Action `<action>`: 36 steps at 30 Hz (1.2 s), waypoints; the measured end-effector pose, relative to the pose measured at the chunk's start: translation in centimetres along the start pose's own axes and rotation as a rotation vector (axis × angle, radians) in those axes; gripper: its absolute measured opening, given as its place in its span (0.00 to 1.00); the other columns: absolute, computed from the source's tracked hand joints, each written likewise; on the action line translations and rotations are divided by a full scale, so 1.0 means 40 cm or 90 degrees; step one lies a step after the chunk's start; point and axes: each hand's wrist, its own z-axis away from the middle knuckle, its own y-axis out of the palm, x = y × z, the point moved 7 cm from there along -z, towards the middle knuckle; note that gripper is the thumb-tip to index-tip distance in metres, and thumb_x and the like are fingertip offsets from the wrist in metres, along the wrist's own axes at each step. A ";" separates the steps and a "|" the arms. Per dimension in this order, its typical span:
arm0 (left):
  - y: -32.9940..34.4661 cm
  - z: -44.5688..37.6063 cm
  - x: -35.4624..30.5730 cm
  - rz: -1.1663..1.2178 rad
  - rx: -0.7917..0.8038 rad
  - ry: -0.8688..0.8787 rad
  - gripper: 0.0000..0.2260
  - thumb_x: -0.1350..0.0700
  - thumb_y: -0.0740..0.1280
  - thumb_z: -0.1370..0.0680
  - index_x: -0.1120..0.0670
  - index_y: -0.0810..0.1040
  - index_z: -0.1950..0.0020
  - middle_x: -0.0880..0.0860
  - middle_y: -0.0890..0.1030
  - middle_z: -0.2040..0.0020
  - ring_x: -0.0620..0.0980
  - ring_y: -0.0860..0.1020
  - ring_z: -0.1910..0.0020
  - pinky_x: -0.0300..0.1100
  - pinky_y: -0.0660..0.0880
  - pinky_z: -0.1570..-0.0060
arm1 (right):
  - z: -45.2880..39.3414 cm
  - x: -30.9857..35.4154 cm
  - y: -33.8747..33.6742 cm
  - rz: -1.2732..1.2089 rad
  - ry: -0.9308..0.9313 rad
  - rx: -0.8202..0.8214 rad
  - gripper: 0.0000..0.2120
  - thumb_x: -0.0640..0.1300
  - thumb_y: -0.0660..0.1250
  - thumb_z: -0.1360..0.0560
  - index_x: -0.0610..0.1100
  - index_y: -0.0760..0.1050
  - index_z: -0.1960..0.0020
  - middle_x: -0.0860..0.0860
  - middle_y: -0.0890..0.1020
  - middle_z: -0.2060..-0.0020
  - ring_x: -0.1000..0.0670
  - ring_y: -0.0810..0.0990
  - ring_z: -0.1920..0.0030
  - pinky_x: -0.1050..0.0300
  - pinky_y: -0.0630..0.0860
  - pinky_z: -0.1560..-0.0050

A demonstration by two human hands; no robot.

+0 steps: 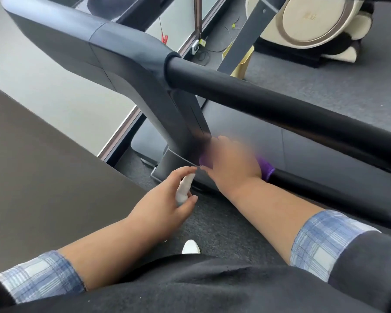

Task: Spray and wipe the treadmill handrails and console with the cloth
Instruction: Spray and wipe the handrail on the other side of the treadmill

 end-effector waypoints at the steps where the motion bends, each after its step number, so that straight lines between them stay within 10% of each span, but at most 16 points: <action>1: -0.008 -0.005 0.005 0.003 0.010 0.010 0.25 0.45 0.68 0.23 0.28 0.60 0.32 0.31 0.78 0.52 0.35 0.78 0.58 0.34 0.71 0.61 | -0.001 0.001 0.000 0.002 0.003 0.004 0.30 0.67 0.64 0.25 0.47 0.67 0.34 0.50 0.75 0.43 0.46 0.77 0.49 0.50 0.76 0.50; 36: -0.044 -0.084 0.036 0.117 0.049 0.164 0.27 0.44 0.67 0.24 0.23 0.57 0.34 0.37 0.79 0.54 0.39 0.79 0.57 0.39 0.74 0.57 | 0.054 -0.100 -0.037 -0.007 0.153 0.110 0.15 0.60 0.72 0.29 0.55 0.69 0.53 0.55 0.77 0.58 0.46 0.77 0.58 0.51 0.77 0.59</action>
